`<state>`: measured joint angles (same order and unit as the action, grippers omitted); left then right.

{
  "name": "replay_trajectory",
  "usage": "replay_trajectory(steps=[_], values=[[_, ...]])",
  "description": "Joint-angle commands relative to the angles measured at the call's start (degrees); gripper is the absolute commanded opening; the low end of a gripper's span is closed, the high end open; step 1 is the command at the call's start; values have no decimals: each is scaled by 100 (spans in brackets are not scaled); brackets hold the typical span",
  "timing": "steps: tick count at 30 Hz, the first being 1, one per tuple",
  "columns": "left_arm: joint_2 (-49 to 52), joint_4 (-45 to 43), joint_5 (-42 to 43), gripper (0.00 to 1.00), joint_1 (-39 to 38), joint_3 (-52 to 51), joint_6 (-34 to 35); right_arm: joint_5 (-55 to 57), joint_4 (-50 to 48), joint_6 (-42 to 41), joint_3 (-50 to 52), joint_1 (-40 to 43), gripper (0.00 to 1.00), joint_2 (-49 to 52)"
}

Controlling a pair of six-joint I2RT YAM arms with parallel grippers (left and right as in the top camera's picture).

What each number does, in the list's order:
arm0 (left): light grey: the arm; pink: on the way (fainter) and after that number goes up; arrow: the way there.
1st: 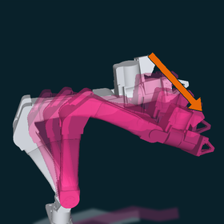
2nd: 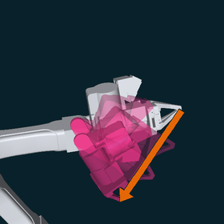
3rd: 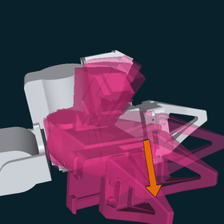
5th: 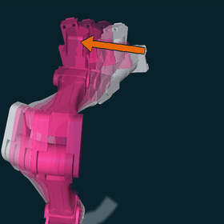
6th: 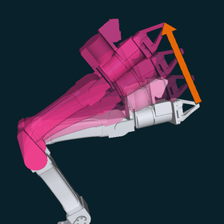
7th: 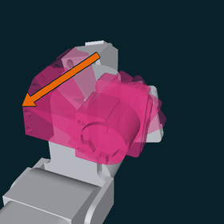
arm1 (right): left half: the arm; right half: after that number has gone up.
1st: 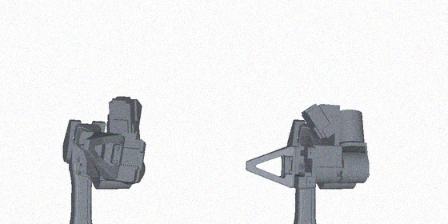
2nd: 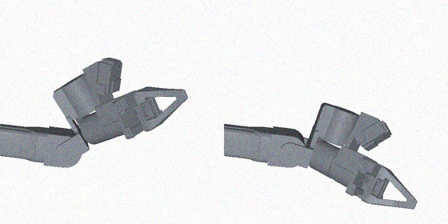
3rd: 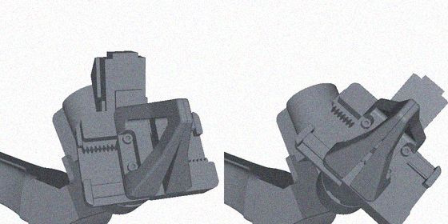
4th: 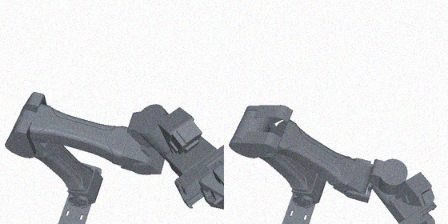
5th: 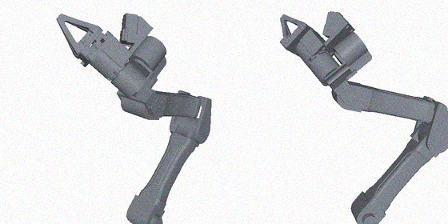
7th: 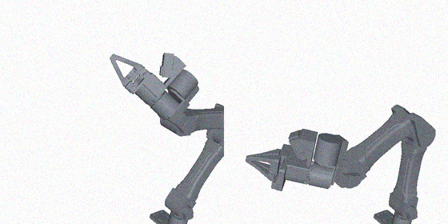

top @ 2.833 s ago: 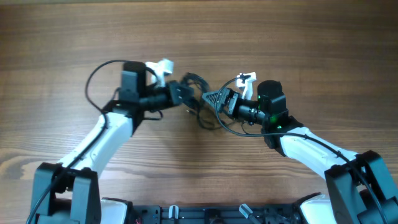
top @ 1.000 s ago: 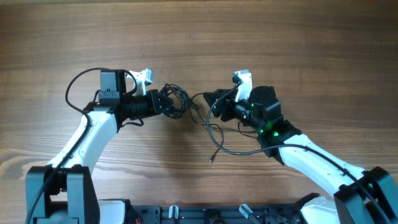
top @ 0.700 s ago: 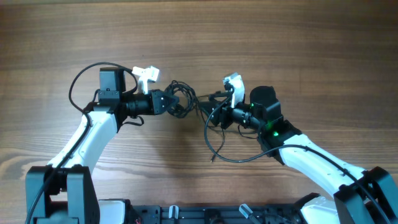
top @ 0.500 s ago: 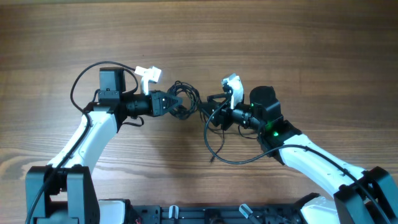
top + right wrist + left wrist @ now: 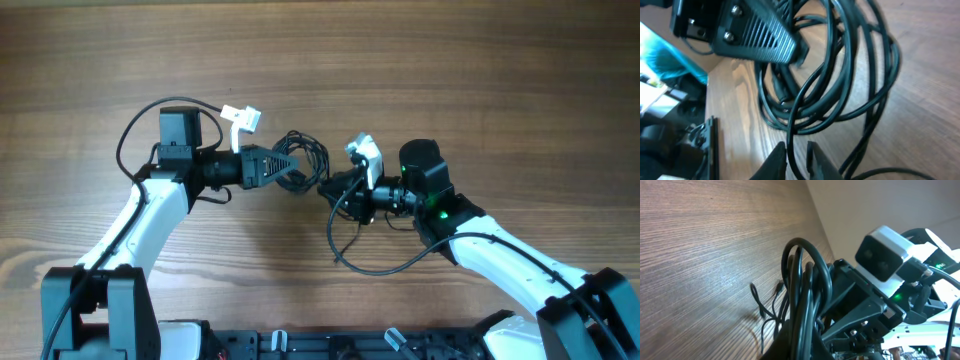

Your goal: Untangle cables

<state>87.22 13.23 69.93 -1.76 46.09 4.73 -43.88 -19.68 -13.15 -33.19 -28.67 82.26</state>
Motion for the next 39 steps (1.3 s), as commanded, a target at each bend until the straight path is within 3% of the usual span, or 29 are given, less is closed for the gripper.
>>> replay_trajectory(steps=[1,6,9,11,14,19,22,30,32,36,39], values=[[15,-151,186,4,28,2,-37,-380,249,26,-50,2,14,-72],[15,-361,-636,4,109,2,715,-431,660,-125,-50,2,11,-72],[15,-540,-640,4,221,2,857,-765,457,-868,-50,2,5,-74],[17,-527,-638,4,225,0,767,-1274,-323,-1670,-50,15,4,-74],[17,-511,-638,4,175,0,767,-1679,-2277,-3051,-50,20,4,-74],[17,-490,-944,4,87,0,728,-1661,-4496,-4159,-50,55,4,-74],[17,-466,-1156,4,87,0,728,-1652,-5053,-4367,-50,262,4,-74],[17,-179,-1285,4,87,0,728,-697,-4931,-4129,-50,1506,4,-72],[17,-210,-1355,4,92,0,737,-627,-4275,-3451,-50,1711,4,-72],[17,-212,-1456,4,92,0,754,-549,-2702,-2959,-50,1764,4,-72],[17,-212,-1499,4,92,0,754,-1047,-2463,-2680,-50,1764,4,-72]])
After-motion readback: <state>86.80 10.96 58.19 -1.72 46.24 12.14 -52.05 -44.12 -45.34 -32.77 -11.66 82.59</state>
